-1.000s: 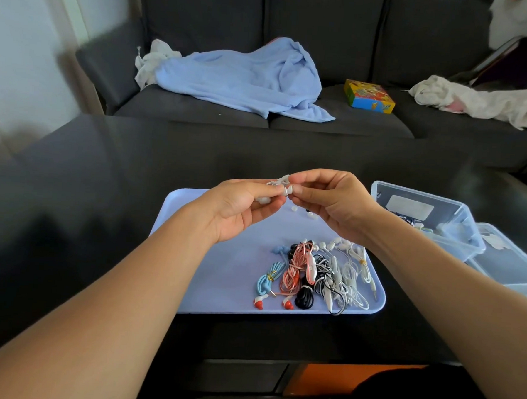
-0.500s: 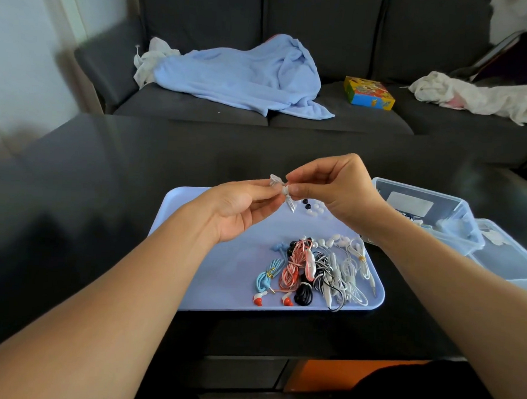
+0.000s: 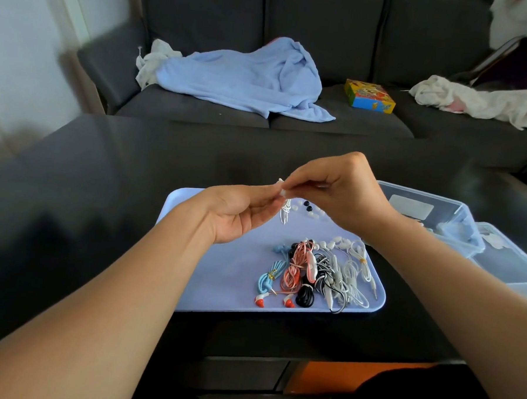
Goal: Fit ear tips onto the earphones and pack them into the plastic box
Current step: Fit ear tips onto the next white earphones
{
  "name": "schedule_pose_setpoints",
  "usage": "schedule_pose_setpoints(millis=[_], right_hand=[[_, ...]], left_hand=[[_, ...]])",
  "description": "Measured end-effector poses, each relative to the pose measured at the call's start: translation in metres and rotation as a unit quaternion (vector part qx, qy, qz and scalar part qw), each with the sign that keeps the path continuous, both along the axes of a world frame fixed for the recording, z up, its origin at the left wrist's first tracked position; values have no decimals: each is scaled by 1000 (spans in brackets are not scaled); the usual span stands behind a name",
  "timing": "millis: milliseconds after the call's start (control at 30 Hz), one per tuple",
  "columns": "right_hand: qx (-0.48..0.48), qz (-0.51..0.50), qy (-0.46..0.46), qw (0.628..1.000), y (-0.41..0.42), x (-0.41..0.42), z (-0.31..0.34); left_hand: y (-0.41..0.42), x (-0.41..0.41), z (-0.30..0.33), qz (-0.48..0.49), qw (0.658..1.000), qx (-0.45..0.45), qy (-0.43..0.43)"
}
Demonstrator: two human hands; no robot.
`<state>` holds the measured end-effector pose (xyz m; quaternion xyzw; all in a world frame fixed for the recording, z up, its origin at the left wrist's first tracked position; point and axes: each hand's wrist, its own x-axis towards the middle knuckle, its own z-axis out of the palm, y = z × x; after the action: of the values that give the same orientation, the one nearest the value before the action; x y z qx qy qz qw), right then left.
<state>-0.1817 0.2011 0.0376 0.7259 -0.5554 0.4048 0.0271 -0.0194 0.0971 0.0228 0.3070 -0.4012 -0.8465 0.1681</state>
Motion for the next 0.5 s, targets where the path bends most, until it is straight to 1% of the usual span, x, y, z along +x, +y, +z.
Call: schedule_pose_setpoints(millis=[67, 100, 133, 167, 200, 233, 267, 300, 333, 367, 433, 467, 500], right_hand=[[40, -31, -125, 991, 1, 4, -3], [55, -39, -203, 977, 1, 8, -4], [72, -40, -298, 951, 1, 12, -5], [95, -36, -405, 909, 0, 15, -6], [122, -30, -502, 856, -1, 18, -7], [145, -24, -571, 808, -2, 19, -9], [162, -22, -606, 779, -4, 18, -10], [177, -19, -614, 769, -4, 18, -11], [186, -13, -598, 779, -3, 17, -12], [186, -6, -551, 814, -1, 15, -11], [174, 7, -396, 902, 3, 11, -5], [174, 13, -328, 929, 5, 10, -3], [180, 20, -281, 942, 6, 9, -1]], left_hand=[[0, 0, -1, 5, 1000, -25, 13], [0, -1, -1, 10, 999, -36, 21], [0, -1, -1, 17, 998, -43, 29], [1, -2, 0, 25, 998, -50, 36], [1, -2, 0, 32, 997, -58, 39], [2, -2, 0, 37, 996, -67, 37], [2, -1, -1, 38, 996, -78, 33], [2, 0, -1, 35, 995, -85, 29], [1, 1, -1, 28, 995, -88, 26], [1, 3, 0, 16, 996, -89, 24], [-1, 7, 2, -26, 995, -98, 11], [-2, 8, 3, -50, 993, -105, 0], [-2, 10, 4, -68, 992, -109, -11]])
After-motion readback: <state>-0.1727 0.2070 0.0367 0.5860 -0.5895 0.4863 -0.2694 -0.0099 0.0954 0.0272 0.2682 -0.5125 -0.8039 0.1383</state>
